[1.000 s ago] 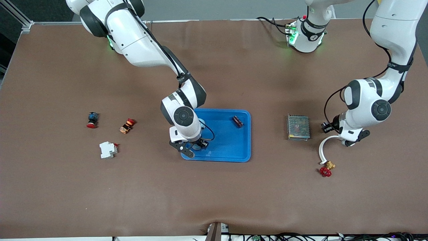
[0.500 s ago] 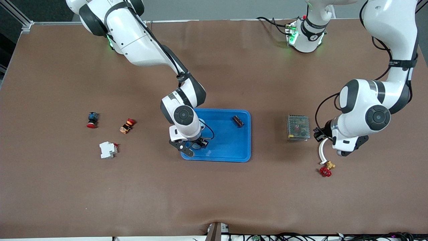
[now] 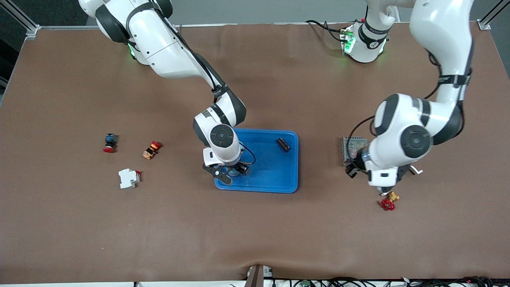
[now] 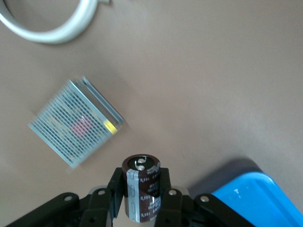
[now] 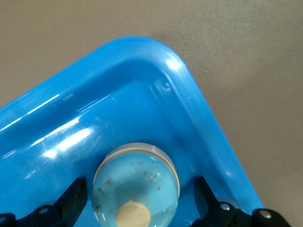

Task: Place electrolytic capacitor and blue bell in tray
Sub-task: 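Release the bell in the tray while the left gripper carries the capacitor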

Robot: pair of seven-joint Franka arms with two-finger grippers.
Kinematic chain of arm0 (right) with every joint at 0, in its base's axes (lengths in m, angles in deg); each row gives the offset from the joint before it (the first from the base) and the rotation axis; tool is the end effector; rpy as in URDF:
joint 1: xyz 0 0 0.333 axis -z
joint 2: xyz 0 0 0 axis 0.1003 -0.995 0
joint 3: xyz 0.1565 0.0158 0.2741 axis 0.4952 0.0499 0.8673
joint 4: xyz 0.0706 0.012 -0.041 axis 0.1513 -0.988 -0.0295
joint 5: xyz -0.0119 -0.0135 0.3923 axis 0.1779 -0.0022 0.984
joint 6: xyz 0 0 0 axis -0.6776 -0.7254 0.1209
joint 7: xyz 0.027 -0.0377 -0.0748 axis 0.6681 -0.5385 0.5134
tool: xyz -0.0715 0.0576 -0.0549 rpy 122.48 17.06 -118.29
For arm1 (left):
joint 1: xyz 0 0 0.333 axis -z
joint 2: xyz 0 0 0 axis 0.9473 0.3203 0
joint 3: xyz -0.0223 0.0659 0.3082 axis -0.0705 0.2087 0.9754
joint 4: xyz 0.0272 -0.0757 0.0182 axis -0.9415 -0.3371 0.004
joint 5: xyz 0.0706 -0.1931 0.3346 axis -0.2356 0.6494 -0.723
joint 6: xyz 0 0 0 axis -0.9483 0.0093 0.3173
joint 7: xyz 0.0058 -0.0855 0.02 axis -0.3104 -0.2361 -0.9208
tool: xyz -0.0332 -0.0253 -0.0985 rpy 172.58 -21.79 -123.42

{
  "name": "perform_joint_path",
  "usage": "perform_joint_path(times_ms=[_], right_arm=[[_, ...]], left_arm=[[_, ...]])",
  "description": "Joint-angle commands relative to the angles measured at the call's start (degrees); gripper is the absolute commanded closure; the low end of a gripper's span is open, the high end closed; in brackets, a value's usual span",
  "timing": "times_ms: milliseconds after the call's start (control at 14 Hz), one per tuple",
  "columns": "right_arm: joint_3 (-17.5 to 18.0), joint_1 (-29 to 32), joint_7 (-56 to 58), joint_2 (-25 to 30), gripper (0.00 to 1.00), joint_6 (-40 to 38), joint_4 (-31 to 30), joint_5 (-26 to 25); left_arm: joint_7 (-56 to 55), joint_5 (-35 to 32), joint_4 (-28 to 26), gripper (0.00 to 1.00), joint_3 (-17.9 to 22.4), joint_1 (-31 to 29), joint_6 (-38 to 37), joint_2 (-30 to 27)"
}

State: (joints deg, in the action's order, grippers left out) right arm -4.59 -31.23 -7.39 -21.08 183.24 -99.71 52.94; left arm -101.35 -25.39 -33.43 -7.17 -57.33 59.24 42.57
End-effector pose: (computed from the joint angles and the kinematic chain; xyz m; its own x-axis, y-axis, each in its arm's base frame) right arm 0.5913 0.4304 0.1734 0.8343 -0.5511 0.0143 -0.5509 -0.8345 -0.0134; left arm 0.6402 -0.2261 0.3333 0.6866 0.7177 -0.1161 0.7158 -0.6953 -0.0644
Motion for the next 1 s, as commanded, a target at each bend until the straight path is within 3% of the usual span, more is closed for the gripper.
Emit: perform_joint_path(times_ms=[0, 500, 929], right_arm=[[-0.1, 0.0, -1.0, 2.1, 0.00, -3.3, 0.1, -1.3], [0.3, 3.5, 3.5, 3.0, 0.00, -13.9, 6.0, -0.5], [0.3, 9.6, 17.5, 4.3, 0.00, -15.0, 7.1, -0.4]], left_arm=[[-6.1, 0.9, 6.2, 0.95, 0.4, 4.1, -1.4, 5.4], [-13.0, 1.0, 10.1, 0.96, 0.4, 12.1, 4.6, 11.0], [-13.1, 1.0, 10.1, 0.96, 0.4, 14.1, 11.0, 14.0]])
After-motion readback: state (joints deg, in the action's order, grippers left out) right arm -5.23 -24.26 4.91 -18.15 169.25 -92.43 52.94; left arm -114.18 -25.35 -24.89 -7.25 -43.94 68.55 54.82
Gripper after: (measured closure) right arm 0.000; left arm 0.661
